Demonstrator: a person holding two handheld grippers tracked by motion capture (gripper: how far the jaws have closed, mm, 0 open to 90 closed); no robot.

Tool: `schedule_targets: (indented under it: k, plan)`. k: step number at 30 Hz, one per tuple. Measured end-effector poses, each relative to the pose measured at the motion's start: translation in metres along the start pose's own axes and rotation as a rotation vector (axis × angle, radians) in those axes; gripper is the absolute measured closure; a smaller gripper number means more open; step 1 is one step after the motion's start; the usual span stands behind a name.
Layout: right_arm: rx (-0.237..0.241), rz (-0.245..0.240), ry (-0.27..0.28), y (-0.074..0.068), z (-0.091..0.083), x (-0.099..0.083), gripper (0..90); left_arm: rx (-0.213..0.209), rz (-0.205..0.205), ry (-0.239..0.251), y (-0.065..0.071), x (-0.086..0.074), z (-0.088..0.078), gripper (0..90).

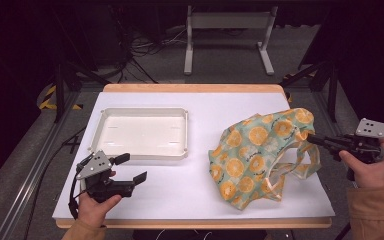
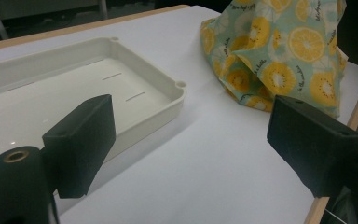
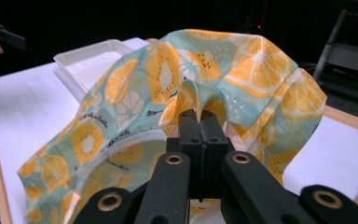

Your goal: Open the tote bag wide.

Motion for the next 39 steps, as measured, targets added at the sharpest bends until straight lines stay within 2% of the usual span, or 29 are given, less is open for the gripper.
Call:
schedule_targets:
  k: [8,13,19,20,25,39]
  plan:
    - [0.042,-0.01,0.039,-0.012,0.002,0.013,90.0,-0.01,-0.006,0.001,0.001,0.004,0.002,16.0]
    - [0.084,-0.03,0.065,-0.024,0.009,0.026,90.0,-0.022,-0.001,0.006,0.004,0.01,0.006,15.9]
    - [0.107,-0.046,0.072,-0.032,0.016,0.034,90.0,-0.04,0.031,-0.002,0.009,0.019,0.016,15.8]
    - [0.113,-0.049,0.074,-0.034,0.018,0.036,90.0,-0.046,0.023,-0.001,0.011,0.021,0.018,15.8]
    - [0.141,-0.059,0.09,-0.04,0.023,0.046,90.0,-0.06,0.047,-0.004,0.015,0.029,0.026,15.8]
    - [0.201,-0.068,0.124,-0.059,0.042,0.064,90.0,-0.109,0.079,-0.003,0.03,0.05,0.048,15.7]
Point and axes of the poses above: each handheld gripper's, and its own axes: z roughly forward along the jaws, x roughly out of its top, y roughly to its right, the point moved 8 cm from there along z, roughly forward along the jaws, and after that the axes turned 8 degrees about -x, right-handed, at the moved point
